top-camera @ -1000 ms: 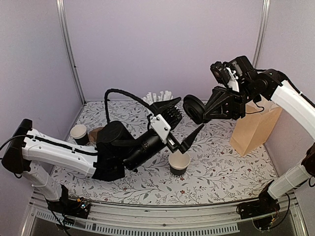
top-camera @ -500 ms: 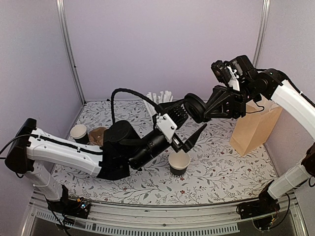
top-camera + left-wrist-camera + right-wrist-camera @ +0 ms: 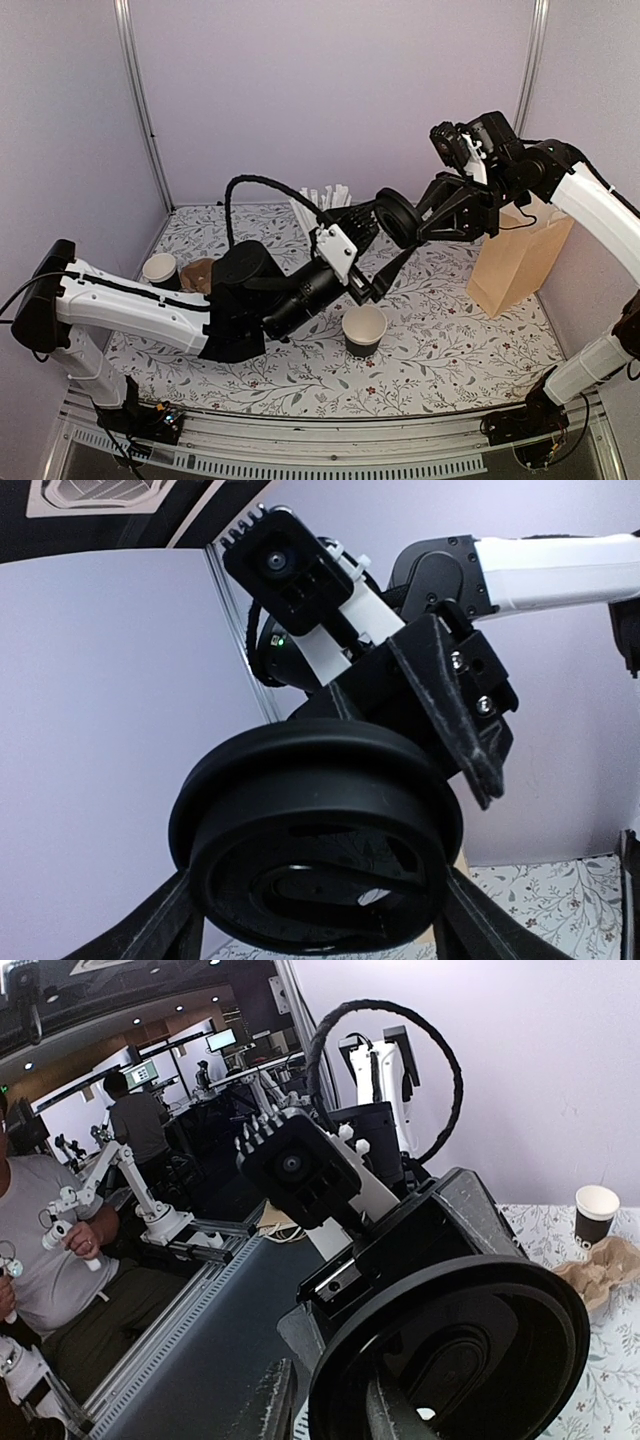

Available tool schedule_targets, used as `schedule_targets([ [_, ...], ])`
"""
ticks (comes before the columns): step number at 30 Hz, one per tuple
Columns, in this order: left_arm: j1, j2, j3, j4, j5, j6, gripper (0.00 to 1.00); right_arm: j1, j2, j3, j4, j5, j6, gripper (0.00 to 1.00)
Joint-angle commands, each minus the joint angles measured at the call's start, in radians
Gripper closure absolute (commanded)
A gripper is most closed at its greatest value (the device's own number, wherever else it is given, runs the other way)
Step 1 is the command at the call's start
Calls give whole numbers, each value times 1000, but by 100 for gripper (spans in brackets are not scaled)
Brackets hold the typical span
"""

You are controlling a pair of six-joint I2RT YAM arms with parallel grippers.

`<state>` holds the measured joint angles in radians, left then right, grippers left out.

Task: Pack the takeout coffee

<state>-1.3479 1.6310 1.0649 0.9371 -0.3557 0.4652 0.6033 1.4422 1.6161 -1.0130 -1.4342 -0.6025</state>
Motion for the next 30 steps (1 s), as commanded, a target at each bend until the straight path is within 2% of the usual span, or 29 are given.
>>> schedule_targets([
  [1, 23, -19, -22, 3, -1, -48, 22, -25, 1, 15, -7, 50, -27, 71],
  [5, 48, -94, -102, -43, -22, -125, 23, -133, -31, -3, 3, 72, -45, 66],
  [7, 62, -143, -132, -114, -25, -181, 23, -182, -60, -63, 37, 135, -50, 65],
  [10, 82, -224, -154, -286, -11, -278, 23, -192, -125, -224, 116, 360, -118, 62],
  [12, 93, -276, -155, -440, 10, -337, 24, -191, -173, -357, 209, 502, -153, 56],
  [16, 125, -364, -141, -695, 57, -450, 25, -183, -225, -537, 316, 669, -212, 46],
  [22, 169, -452, -92, -992, 95, -585, 26, -72, -140, -657, 396, 875, -319, 40],
  [26, 178, -503, -106, -1049, 86, -632, 27, -16, -42, -690, 477, 942, -364, 37],
  [30, 180, -544, -117, -1072, 85, -671, 27, 0, 70, -661, 522, 939, -376, 32],
])
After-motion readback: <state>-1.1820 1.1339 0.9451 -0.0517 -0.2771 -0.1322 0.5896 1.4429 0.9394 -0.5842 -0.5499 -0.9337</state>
